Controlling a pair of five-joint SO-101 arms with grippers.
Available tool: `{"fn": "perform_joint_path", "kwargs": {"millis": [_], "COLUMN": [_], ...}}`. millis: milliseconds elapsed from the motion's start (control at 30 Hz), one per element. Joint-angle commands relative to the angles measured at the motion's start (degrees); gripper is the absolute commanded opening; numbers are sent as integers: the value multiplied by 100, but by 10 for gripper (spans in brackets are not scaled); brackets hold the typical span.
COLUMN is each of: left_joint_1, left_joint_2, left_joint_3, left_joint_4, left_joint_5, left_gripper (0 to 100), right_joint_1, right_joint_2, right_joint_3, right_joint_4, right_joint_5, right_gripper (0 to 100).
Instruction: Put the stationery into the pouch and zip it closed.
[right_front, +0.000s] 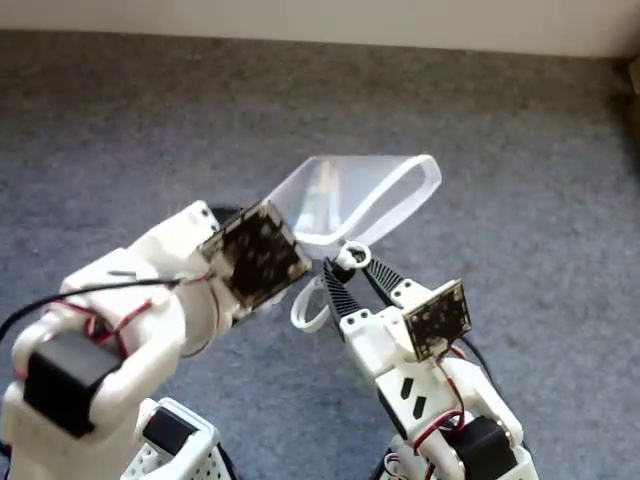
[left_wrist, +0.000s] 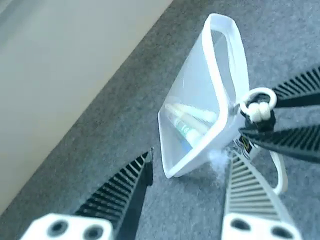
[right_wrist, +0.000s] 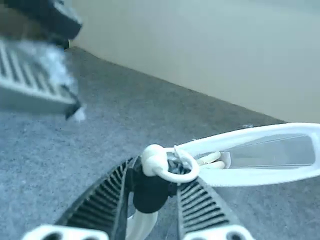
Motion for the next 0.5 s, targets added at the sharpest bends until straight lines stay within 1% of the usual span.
{"fn": "perform_joint_path", "kwargs": {"millis": [0,200,267,333,467], "left_joint_1": [-48,-48,-48,-48,-40], "left_joint_2": [-901,-2070,-2448,-2818,-3292], "left_joint_3": [813,2888,3424,3855,4435], "left_joint_4": [-264,-1327,-1732,-2031,-2382], "left_joint_5": [-88,-62,97,308,334], "left_gripper": [224,224,224,227,228], "right_joint_1": [75,66,66,66,66], "right_joint_2": [435,901,927,954,971], "right_joint_3": [-611,-1191,-1314,-1341,-1358], "right_joint_4": [-145,-119,-110,-110,-110], "right_joint_5": [-79,-308,-308,-308,-308], "right_gripper": [4,4,4,4,4]}}
